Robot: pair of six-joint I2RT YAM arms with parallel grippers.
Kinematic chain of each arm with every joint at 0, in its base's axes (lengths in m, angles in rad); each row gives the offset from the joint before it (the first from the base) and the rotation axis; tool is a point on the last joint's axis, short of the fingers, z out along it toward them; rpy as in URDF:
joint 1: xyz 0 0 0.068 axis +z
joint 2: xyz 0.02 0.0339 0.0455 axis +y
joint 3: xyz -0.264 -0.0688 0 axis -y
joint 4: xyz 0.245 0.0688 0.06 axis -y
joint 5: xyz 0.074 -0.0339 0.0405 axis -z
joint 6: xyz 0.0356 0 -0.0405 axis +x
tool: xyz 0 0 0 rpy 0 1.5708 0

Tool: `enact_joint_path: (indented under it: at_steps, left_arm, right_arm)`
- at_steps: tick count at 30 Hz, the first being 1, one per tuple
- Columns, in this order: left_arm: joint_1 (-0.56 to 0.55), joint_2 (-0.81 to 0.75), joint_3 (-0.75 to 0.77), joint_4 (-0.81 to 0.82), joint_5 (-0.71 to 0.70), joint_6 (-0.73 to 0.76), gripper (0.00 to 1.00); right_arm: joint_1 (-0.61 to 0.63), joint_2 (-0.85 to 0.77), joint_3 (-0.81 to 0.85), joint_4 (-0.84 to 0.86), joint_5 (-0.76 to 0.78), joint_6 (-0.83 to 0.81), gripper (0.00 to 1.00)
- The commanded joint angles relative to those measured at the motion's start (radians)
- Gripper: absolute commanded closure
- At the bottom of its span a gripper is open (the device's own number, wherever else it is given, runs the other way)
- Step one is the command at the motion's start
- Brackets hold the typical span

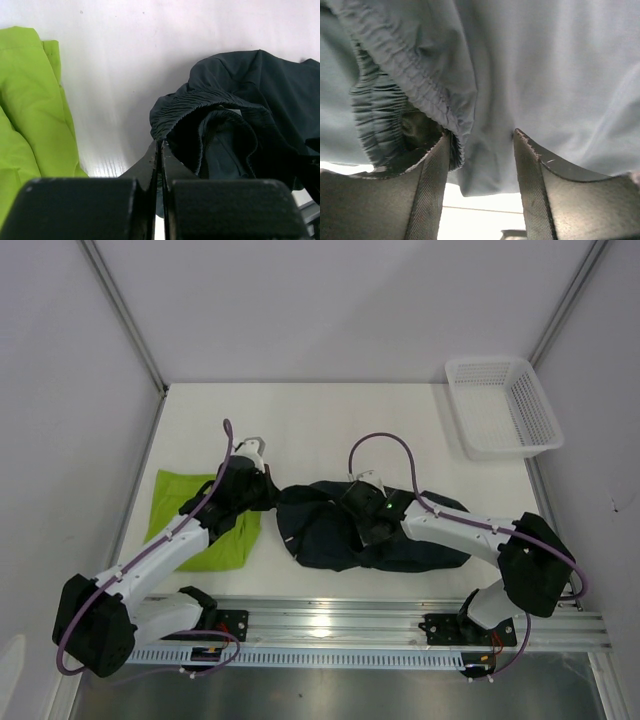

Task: Fold and stack the shorts
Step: Flatten the shorts out

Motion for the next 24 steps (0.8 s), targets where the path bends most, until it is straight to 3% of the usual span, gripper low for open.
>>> enact_joint_path:
  at_steps: [1, 11, 24]
  left_arm:
    - [-0.01, -0.028, 0.001, 0.047, -0.021, 0.033, 1.0]
    - [-0.01, -0.023, 0.041, -0.022, -0.093, 0.013, 1.0]
    - [-0.01, 0.063, 0.217, -0.163, -0.207, 0.004, 1.0]
  right_arm:
    - [0.015, 0.009, -0.033, 0.092, -0.059, 0.001, 0.44]
    - [0.096, 0.076, -0.017, 0.107, -0.068, 0.046, 0.44]
    - [0.202, 0.035, -0.044, -0.035, -0.028, 0.148, 0.47]
